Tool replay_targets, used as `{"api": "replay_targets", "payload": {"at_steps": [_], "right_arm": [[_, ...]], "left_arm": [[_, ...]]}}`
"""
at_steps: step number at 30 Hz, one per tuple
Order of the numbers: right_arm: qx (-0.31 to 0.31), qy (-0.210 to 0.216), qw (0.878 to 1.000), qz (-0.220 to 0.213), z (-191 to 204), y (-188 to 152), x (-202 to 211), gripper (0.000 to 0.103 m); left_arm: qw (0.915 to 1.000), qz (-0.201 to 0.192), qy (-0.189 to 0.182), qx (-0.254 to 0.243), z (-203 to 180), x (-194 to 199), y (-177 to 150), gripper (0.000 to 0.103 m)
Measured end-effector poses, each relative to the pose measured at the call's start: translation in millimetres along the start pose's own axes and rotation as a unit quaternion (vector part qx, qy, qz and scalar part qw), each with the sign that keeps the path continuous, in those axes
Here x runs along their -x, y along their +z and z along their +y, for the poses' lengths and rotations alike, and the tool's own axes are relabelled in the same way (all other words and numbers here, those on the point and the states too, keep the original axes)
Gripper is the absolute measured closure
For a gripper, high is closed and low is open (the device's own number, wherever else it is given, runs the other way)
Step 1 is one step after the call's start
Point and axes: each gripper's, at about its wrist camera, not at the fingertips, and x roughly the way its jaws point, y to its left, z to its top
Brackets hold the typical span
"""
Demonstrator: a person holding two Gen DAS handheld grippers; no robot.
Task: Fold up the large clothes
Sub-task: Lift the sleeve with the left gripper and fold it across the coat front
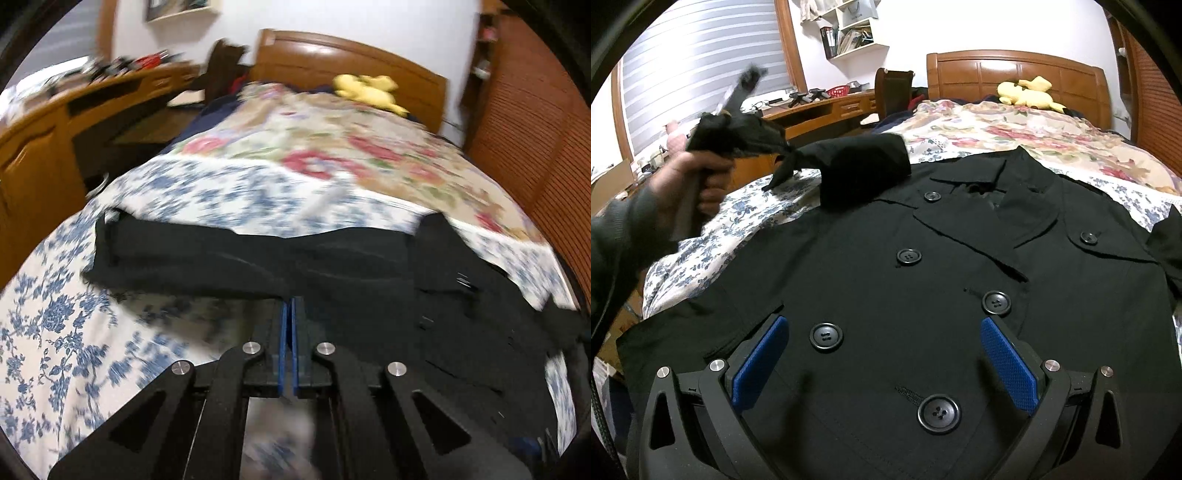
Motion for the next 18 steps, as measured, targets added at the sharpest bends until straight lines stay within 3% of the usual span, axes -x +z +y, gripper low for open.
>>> {"api": "replay_targets", "payload": {"at_steps": [6,11,12,14,15,18], "right_arm": [[0.008,-0.005,1.0,-0.002,3.4,-0.9,0.1,0.0],[0.011,-0.006,1.0,-0.004,2.8,0.0,0.1,0.0],[0.01,-0.006,1.0,-0.004,2.6,-0.1,-0.5,0.0],[0.01,-0.006,1.0,-0.004,2.0,0.6,-0.7,0.0],[0.011,-0.005,1.0,-0.004,2.0,1.7,-0.9,0.0],[0.012,-0.004,1.0,-0.003,1.1,2.1,-1.9,0.0]], "left_arm": [[0.9979,0.001,0.001,-0.064,-46.6,33.3,-27.4,0.101],[0.9945,0.005,0.018,-0.103,-52.4,46.3,-39.6,0.095],[0.9948,0.007,0.013,-0.101,-49.2,49.3,-40.4,0.091],[0.9956,-0.001,0.016,-0.092,-40.3,57.0,-39.7,0.07],[0.9962,-0.006,0.015,-0.086,-36.7,60.8,-39.8,0.054],[0.9974,-0.024,0.018,-0.066,-19.9,69.2,-35.0,0.036]]}}
